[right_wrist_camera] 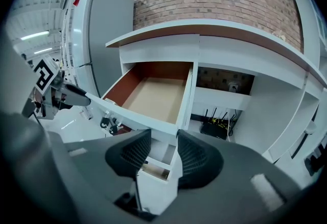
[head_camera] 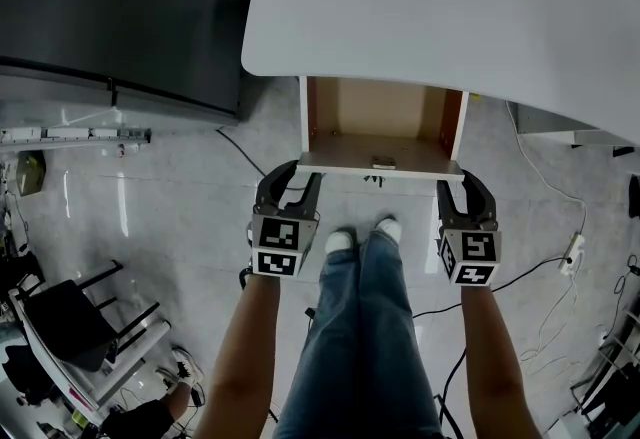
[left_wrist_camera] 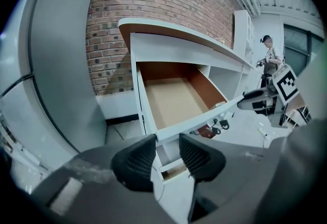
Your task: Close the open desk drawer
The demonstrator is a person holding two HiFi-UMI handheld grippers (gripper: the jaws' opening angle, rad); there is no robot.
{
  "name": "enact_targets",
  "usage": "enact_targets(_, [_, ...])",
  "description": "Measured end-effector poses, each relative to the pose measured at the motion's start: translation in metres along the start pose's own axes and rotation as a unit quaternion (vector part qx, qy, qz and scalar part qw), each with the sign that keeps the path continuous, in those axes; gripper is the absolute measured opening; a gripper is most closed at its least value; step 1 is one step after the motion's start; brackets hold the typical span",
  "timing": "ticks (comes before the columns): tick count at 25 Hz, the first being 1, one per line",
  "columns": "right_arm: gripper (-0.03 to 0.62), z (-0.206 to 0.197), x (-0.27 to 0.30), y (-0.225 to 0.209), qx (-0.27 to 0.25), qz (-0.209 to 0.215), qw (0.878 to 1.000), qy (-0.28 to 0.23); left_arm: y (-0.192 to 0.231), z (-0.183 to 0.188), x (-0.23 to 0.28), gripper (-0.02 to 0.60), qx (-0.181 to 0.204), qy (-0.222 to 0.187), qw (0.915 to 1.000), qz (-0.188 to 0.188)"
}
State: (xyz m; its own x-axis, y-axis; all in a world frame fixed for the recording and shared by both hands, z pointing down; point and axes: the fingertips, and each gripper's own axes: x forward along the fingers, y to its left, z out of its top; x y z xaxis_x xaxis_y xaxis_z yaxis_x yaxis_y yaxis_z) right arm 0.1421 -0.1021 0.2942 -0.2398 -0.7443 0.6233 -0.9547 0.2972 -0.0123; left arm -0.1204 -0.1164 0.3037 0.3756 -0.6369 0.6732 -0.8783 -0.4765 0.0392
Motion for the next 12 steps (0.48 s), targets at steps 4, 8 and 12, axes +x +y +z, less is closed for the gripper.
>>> enact_targets(4, [0.162, 0.010, -0.002, -0.001, 0.019, -0.010, 1.000, -0.013, 0.003, 0.009, -0.005, 0.141, -0.007, -0.014, 0.9999, 0.001])
enact_targets(8, [0.161, 0.030, -0.006, -0.007, 0.033, -0.013, 0.999, -0.034, 0.003, 0.027, -0.010, 0.135, -0.017, -0.020, 0.9997, -0.004])
enact_targets(12, [0.160, 0.049, -0.006, -0.014, 0.045, -0.016, 0.998, -0.052, 0.008, 0.051, -0.011, 0.132, -0.027, -0.049, 0.9984, 0.003])
